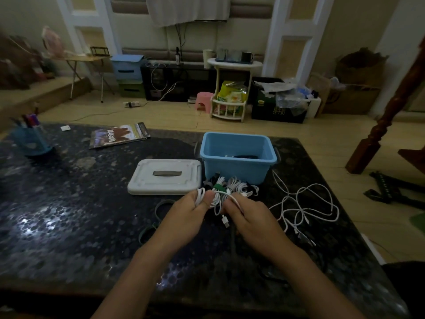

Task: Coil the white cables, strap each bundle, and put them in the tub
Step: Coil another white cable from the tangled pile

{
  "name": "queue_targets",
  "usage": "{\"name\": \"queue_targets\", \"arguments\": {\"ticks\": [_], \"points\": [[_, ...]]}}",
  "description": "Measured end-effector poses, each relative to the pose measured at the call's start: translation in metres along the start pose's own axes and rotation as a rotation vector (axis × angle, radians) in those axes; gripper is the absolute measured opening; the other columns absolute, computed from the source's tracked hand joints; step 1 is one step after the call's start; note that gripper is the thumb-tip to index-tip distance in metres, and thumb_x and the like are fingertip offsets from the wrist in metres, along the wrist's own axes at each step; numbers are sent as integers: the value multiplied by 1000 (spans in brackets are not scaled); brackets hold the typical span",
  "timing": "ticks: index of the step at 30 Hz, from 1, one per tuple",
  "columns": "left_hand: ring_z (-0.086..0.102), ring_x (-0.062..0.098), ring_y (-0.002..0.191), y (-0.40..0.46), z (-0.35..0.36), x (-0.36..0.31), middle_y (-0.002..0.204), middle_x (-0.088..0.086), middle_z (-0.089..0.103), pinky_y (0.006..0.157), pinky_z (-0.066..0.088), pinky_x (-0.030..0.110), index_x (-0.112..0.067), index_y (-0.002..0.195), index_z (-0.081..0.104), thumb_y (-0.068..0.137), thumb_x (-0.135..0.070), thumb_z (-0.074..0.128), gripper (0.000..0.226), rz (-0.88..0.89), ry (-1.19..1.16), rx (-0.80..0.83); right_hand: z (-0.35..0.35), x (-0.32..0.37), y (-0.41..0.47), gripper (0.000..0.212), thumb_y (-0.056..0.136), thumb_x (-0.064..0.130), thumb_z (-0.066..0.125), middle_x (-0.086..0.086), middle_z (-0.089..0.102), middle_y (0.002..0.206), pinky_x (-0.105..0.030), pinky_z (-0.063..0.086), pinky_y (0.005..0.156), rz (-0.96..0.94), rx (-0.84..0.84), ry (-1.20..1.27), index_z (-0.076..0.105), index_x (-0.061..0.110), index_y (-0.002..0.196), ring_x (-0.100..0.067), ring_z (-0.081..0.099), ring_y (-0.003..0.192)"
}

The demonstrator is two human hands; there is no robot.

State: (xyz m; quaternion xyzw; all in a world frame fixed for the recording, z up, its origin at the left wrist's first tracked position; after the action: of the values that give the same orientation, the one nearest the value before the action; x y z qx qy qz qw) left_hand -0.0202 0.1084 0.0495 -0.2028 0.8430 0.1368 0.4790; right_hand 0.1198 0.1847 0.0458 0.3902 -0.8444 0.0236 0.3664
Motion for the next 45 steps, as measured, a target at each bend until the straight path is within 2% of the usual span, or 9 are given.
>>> {"name": "queue_targets", "arguments": {"ticks": [6,11,14,20,24,29,32,36,45], "points": [[62,7,77,-1,11,1,78,-8,66,68,45,28,-23,82,65,65,-85,36,70,-120,-76,31,18,24,-4,28,108,41,31,-8,69,91,-45,48,71,-80,97,24,53,24,115,-28,65,82],[52,13,60,-7,18,-1,65,-4,55,60,40,31,-18,71,53,62,-93,41,77,-95,-5,41,20,35,-6,39,98,30,29,-18,64,81,-42,38,58,-212,105,-188,59,6,94,-38,58,69],[55,12,62,-11,19,-5,64,-6,57,58,38,31,-21,66,53,81,-79,46,61,-73,19,2,20,39,-7,30,94,21,42,-13,63,66,-32,34,45,-299,51,-290,63,4,80,-33,57,53],[54,9,56,-11,11,-13,61,-2,60,55,37,32,-17,63,58,97,-48,44,48,-54,3,-98,11,33,-6,28,97,44,39,1,64,72,-29,34,55,-228,2,-117,56,23,90,-14,57,62],[47,13,56,-4,-4,-9,46,-8,49,55,33,35,-19,52,47,94,-35,50,45,-106,-129,-228,14,31,-9,29,102,41,42,2,60,73,-39,40,62,-231,22,-116,51,24,81,-17,55,67],[46,13,54,-3,2,-8,51,-8,49,55,36,33,-18,58,46,83,-46,64,42,-92,-199,-188,35,47,-19,39,102,41,28,-10,66,78,-42,36,60,-333,77,-142,58,16,104,-34,57,67],[49,6,53,-2,3,-8,57,-9,56,52,38,27,-18,66,55,80,-38,77,33,-70,-134,-155,40,46,-19,32,100,31,32,-14,61,74,-37,25,59,-345,101,-177,57,11,98,-36,52,62],[42,9,51,-2,-1,-6,53,-7,45,52,32,32,-19,62,45,87,-19,64,31,-118,-90,-193,41,49,-17,37,99,36,30,-11,63,78,-38,32,58,-319,93,-188,59,13,97,-32,55,65],[38,16,47,0,-8,-7,51,1,41,51,33,33,-10,74,53,104,-37,43,42,-64,-480,-223,63,19,-23,30,98,47,49,-3,56,104,-39,49,84,-145,369,-378,63,20,101,-23,53,101]]}}
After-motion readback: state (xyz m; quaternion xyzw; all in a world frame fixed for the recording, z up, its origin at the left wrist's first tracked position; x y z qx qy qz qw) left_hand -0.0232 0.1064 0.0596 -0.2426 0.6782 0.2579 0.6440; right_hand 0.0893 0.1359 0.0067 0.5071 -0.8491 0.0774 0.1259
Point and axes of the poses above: each hand's wrist, its own y-axis towards the middle knuckle, its own z-axis out of the palm, x = y × z, the point moved 7 cm from there along y, towards the middle knuckle
